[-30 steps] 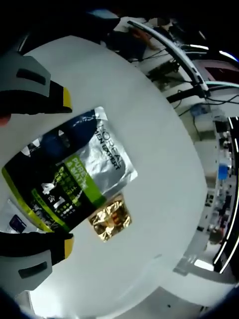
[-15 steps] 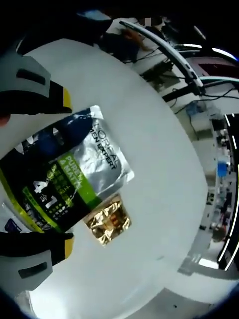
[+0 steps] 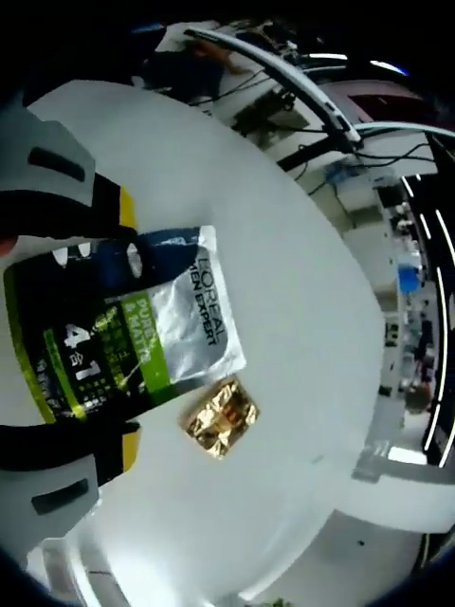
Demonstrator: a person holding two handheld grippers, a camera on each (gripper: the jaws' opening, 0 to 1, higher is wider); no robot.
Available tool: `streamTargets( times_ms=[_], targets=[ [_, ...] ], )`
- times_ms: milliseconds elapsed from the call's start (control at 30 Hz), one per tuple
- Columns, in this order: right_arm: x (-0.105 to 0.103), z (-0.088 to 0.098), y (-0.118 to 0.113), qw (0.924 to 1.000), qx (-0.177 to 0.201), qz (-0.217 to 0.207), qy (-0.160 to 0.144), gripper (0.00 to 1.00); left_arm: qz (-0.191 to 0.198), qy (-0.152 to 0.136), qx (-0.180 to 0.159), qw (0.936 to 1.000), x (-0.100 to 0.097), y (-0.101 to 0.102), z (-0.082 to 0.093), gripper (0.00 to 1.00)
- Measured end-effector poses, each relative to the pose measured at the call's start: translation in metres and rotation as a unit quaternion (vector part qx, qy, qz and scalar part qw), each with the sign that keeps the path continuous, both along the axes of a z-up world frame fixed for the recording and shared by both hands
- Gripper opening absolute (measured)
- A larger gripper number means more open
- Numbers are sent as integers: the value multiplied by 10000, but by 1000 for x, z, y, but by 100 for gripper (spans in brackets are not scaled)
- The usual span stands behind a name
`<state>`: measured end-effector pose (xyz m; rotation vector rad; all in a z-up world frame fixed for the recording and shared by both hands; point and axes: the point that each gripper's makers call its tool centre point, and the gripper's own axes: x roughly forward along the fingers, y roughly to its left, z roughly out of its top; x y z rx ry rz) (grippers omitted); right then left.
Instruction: Arrange the skincare products in the storage area until every visible bottle or jar stands upright without overlapping.
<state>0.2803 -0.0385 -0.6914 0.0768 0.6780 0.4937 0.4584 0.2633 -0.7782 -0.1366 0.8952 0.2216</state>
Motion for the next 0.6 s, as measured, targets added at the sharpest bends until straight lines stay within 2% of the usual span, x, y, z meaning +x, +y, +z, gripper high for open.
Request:
streamTargets(
  times_ms=[167, 267, 300, 333, 367, 400, 600],
  targets=[
    [0, 0, 0, 10000, -12, 14, 2, 95, -416, -124, 13, 9991, -2, 0, 0, 74],
    [0, 0, 0, 10000, -12, 10, -4, 95, -514, -231, -22, 9984, -2, 0, 1, 72],
    [0, -1, 0, 10000, -20, 12, -2, 95, -540, -316, -24, 9980, -1, 1, 4, 67],
    [0, -1, 0, 10000, -23, 13, -5, 95, -669, -338, 74, 9972, -1, 2, 5, 56],
    [0, -1, 0, 10000, -24, 14, -5, 95, -903, -332, 144, 9953, -1, 2, 4, 56],
    [0, -1, 0, 10000, -28, 20, -4, 95, -734, -362, 6, 9966, -3, 1, 2, 56],
    [-1, -1, 0, 10000, -45, 35, 3, 95, -926, -452, 78, 9946, -3, 1, 2, 54]
  ],
)
